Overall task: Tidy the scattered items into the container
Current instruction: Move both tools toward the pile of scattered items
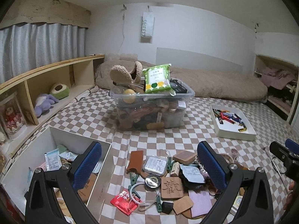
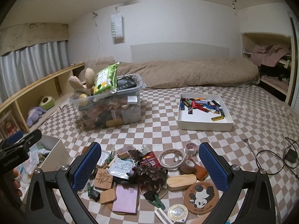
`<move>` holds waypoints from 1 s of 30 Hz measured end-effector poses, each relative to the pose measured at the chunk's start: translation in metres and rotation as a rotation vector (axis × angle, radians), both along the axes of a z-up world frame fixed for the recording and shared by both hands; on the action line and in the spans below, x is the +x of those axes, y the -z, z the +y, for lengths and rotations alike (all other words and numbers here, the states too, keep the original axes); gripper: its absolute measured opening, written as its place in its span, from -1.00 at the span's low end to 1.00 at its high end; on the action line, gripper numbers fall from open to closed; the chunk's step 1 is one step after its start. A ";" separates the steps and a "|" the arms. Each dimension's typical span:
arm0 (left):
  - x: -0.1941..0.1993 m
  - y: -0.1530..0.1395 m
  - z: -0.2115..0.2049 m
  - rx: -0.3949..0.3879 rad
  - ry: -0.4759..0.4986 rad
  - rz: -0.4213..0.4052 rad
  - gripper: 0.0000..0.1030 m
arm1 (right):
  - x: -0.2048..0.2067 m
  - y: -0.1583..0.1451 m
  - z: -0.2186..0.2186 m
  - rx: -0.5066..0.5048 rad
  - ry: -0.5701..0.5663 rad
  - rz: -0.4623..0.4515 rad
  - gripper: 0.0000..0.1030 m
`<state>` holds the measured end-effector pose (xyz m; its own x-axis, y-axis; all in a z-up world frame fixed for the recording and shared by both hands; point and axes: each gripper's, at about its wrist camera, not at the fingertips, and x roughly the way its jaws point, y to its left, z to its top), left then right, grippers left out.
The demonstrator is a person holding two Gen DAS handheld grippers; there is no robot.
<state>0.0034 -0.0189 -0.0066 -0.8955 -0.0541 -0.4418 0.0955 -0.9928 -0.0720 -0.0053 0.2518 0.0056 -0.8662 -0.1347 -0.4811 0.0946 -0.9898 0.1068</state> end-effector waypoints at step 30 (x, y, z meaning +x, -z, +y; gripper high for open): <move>0.003 -0.003 -0.030 0.082 0.020 0.153 1.00 | -0.106 0.103 0.000 0.013 0.033 -0.277 1.00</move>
<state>0.0064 -0.0492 -0.0033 -0.9533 -0.0051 -0.3021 0.0575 -0.9847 -0.1647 -0.1108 0.2516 -0.0977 -0.7051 -0.1007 -0.7019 0.0310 -0.9933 0.1113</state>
